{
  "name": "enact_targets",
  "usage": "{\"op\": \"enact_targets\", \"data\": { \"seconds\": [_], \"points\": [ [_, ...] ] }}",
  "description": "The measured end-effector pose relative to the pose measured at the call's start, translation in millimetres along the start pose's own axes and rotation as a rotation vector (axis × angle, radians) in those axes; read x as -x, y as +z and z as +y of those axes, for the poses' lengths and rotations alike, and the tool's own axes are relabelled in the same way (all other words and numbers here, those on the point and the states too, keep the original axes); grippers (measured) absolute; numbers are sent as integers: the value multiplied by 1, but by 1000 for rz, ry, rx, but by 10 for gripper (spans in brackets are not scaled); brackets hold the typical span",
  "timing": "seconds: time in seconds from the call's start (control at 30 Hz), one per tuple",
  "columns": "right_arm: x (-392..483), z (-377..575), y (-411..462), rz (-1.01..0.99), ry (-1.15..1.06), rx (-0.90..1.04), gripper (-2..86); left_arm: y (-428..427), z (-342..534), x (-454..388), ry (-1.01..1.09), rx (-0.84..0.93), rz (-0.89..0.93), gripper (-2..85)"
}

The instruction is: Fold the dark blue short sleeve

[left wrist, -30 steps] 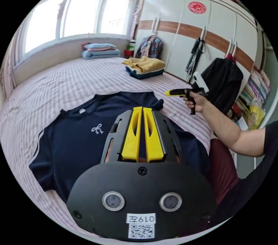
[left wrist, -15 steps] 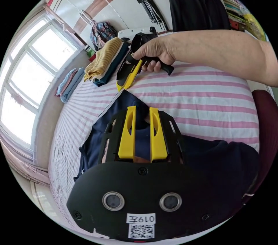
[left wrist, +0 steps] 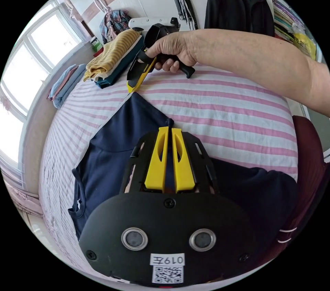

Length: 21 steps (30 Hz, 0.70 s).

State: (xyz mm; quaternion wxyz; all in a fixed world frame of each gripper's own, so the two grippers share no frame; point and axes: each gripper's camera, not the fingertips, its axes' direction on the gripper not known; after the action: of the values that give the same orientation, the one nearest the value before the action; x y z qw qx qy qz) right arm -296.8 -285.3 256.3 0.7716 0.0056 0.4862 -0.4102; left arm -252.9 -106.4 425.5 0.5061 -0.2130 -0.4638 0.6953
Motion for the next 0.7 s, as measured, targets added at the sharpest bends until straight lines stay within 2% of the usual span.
{"op": "enact_targets", "data": {
  "seconds": [0.2,0.33,0.43,0.53,0.7],
  "points": [
    [6,2,-7,-44,-25,-17,10,18,8,-5,20,19,-24,4],
    [11,2,4,-56,-10,30,78,24,14,-8,18,8,-41,6],
    [15,0,12,-66,-25,58,74,27,18,-9,5,-2,-51,7],
    [24,0,21,-29,-61,78,22,29,20,-10,-3,-10,-61,6],
    [32,-3,16,30,-81,-25,-6,25,17,-10,-40,-36,-70,7]
  ]
}}
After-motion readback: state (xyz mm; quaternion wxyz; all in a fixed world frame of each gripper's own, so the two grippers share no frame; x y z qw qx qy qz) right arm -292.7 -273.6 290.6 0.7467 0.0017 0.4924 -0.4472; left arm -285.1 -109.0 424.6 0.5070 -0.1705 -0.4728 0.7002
